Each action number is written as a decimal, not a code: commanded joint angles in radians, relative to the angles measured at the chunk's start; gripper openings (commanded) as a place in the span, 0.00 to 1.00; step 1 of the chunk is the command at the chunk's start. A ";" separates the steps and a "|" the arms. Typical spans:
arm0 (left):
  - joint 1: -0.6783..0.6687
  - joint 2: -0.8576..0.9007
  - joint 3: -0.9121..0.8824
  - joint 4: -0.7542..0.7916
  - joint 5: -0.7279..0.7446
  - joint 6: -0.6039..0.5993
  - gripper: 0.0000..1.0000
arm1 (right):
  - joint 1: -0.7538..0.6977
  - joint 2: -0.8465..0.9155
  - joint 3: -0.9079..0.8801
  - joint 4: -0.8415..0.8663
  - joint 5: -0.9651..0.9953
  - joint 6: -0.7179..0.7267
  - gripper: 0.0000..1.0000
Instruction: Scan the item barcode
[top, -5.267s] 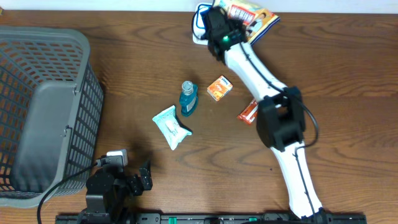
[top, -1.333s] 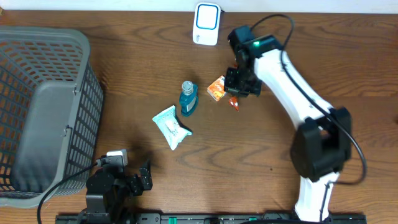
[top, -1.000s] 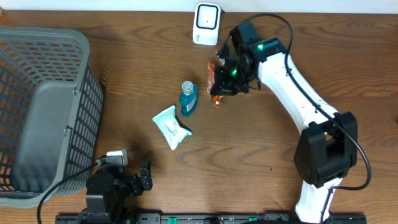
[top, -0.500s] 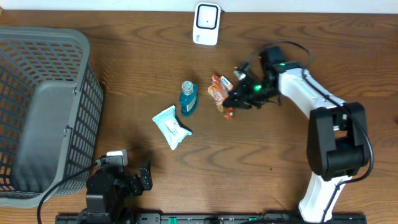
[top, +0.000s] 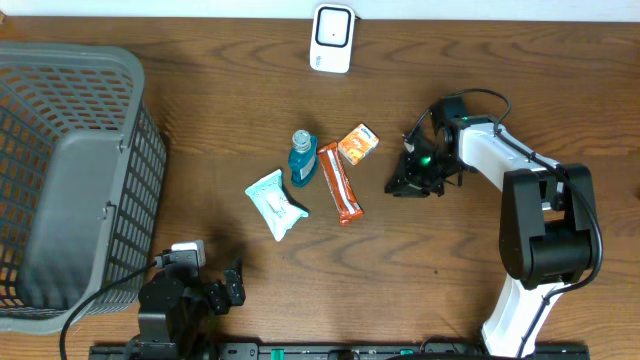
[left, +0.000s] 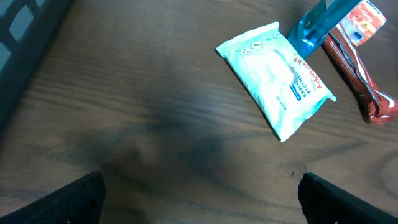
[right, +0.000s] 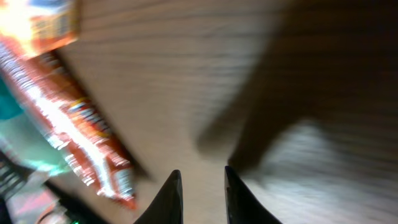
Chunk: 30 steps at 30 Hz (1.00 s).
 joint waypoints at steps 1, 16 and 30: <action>0.003 -0.002 -0.007 -0.035 0.012 -0.001 0.99 | -0.003 0.007 -0.001 0.003 0.139 0.093 0.21; 0.003 -0.002 -0.007 -0.035 0.012 -0.001 0.99 | 0.193 -0.119 -0.002 0.094 0.230 0.078 0.51; 0.003 -0.002 -0.007 -0.035 0.012 -0.001 0.99 | 0.583 -0.140 0.001 0.187 0.826 0.142 0.52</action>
